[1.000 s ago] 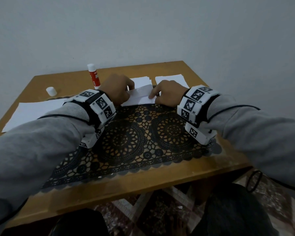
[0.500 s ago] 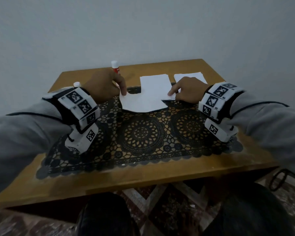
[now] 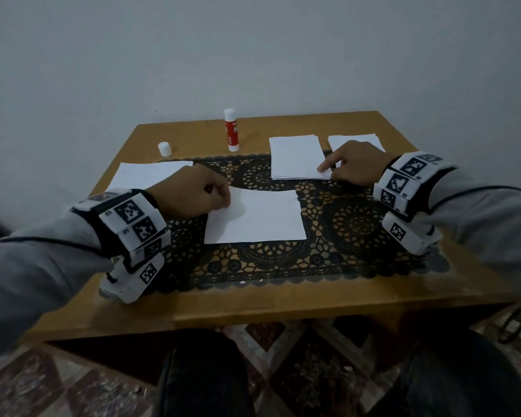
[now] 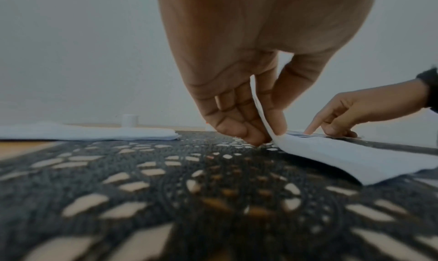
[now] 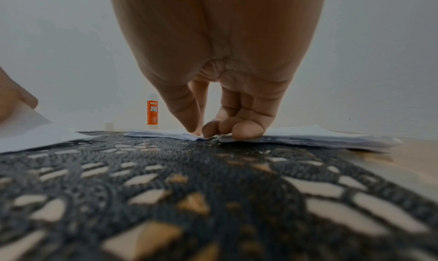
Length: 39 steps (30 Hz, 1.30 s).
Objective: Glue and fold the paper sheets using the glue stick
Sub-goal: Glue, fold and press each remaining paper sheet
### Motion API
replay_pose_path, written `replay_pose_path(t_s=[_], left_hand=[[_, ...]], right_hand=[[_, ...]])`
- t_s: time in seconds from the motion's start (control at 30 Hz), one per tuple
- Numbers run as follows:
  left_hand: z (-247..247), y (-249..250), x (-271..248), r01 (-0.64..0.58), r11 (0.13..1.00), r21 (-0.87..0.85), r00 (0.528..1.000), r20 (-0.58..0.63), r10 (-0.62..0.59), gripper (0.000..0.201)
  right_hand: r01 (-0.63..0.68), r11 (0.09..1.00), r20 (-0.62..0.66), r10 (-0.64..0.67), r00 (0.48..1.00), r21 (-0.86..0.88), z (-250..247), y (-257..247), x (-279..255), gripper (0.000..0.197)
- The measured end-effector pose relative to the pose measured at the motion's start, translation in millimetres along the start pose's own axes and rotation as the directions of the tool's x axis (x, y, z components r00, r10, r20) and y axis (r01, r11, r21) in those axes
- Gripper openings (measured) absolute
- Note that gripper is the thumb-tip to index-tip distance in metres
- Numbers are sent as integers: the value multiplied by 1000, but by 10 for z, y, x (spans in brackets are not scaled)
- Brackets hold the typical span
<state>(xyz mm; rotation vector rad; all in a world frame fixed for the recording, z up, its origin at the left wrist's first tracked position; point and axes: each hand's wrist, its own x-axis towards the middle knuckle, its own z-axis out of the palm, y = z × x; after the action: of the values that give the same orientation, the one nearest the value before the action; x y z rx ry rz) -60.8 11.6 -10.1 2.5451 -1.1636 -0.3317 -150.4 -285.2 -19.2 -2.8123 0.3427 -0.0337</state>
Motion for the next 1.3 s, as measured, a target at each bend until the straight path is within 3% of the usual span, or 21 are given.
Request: replay_pose_path(t_s=[0.1, 0.33, 0.4, 0.5, 0.67, 0.93, 1.17, 1.3], left_hand=[[34, -8, 4, -43, 990, 132, 998, 51, 37, 7], [80, 2, -44, -103, 944, 314, 993, -14, 113, 31], [107, 46, -99, -138, 952, 272, 990, 37, 133, 37], [152, 117, -166, -161, 946, 280, 981, 148, 123, 43], [143, 118, -162, -211, 924, 317, 973, 160, 168, 45], [133, 103, -133, -285, 906, 314, 955, 168, 243, 48], [117, 144, -148, -302, 875, 377, 948, 215, 235, 43], [133, 213, -206, -289, 847, 447, 948, 256, 188, 43]], right_hand=[[-4, 1000, 4, 4, 1000, -2, -5, -9, -9, 28], [38, 995, -10, -39, 999, -93, -32, -138, -21, 28], [73, 992, -38, -77, 996, -107, -64, -241, 30, 25], [117, 992, -123, -123, 985, -55, -97, -514, 204, 19], [39, 980, -109, -18, 994, 194, 27, -1028, 672, 11], [-101, 897, -24, 123, 992, 430, 243, -1413, 1259, 46], [-112, 894, 10, 119, 993, 433, 402, -1432, 1467, 29], [-107, 901, -6, 121, 993, 421, 362, -1459, 1375, 33]])
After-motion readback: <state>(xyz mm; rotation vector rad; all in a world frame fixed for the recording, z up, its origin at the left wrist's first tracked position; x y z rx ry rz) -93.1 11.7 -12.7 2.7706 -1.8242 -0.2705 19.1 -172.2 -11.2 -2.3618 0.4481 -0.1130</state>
